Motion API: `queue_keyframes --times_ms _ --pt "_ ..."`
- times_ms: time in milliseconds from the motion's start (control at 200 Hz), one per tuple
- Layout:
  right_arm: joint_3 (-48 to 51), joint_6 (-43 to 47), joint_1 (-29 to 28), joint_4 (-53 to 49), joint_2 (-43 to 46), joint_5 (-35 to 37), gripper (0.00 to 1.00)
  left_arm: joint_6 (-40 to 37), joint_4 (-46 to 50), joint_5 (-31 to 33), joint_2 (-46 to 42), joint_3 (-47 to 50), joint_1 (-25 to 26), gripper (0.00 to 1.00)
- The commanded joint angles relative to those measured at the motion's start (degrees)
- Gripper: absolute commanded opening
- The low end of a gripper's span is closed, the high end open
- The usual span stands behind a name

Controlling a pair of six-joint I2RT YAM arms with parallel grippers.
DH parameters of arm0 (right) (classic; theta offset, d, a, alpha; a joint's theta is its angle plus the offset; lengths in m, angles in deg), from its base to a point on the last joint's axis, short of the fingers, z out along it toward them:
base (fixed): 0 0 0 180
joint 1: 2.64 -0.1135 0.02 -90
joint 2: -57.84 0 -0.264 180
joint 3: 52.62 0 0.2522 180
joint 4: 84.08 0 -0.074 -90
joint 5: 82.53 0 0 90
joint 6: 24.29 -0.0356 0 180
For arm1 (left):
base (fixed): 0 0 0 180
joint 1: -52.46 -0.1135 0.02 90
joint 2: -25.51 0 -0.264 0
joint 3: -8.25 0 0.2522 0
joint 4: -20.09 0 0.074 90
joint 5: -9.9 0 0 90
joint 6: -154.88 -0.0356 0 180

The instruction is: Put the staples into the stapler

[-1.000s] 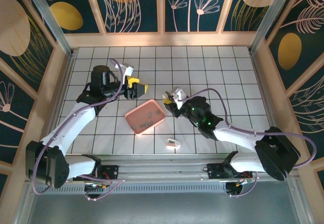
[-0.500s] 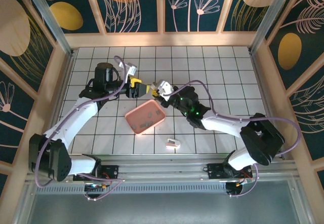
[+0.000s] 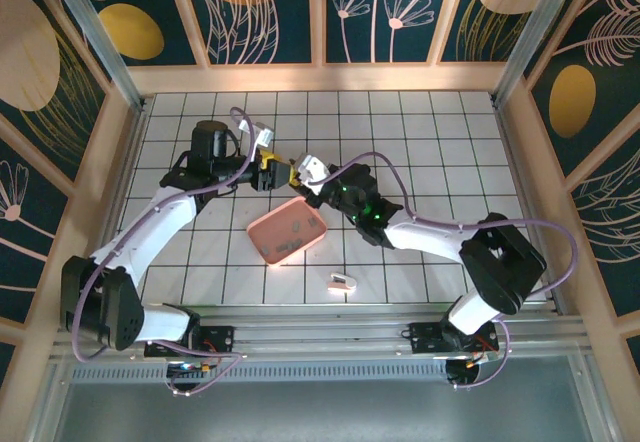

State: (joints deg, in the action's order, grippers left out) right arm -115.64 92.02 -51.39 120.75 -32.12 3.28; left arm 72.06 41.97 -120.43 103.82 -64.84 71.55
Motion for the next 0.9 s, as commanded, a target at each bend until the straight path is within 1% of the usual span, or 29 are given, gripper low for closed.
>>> queue_keyframes --times_ms 0,50,185,230,270,320,420,535,746,896 --pt "-2.06 1.29 -0.66 1.88 -0.57 0.60 0.31 -1.02 1.46 0.20 0.96 -1.66 0.35 0.54" --pt "-1.94 1.38 -0.73 2.34 -0.58 0.59 0.31 -1.11 1.54 0.43 1.06 -1.59 0.34 0.52" --pt "-1.81 1.47 -0.87 3.15 -0.66 0.54 0.31 -1.77 1.47 -0.16 1.21 -1.32 0.36 0.53" --pt "-1.81 1.51 -0.82 3.51 -0.66 0.50 0.31 -2.01 1.53 -0.34 1.32 -1.31 0.40 0.51" --pt "-1.72 1.62 -0.86 3.74 -0.60 0.45 0.31 -2.18 1.46 -0.52 1.32 -1.23 0.33 0.47" --pt "-1.60 1.72 -0.91 4.02 -0.45 0.43 0.31 -2.64 1.63 -1.02 1.52 -1.38 0.40 0.39" --pt "-1.44 1.90 -0.91 4.54 -0.40 0.65 0.31 -3.87 2.16 -2.19 1.96 -1.74 0.34 0.27" --pt "-1.37 1.77 -0.91 4.47 -0.33 0.83 0.31 -5.13 2.23 -1.83 1.73 -1.66 0.39 0.21" --pt "-0.93 0.09 -0.82 4.47 -0.31 1.29 0.34 -6.58 2.64 -0.28 1.38 -1.75 0.40 0.04" --pt "-0.46 -1.03 -0.69 4.44 -0.09 1.07 0.39 -7.27 2.47 0.51 1.07 -1.41 0.38 0.00"
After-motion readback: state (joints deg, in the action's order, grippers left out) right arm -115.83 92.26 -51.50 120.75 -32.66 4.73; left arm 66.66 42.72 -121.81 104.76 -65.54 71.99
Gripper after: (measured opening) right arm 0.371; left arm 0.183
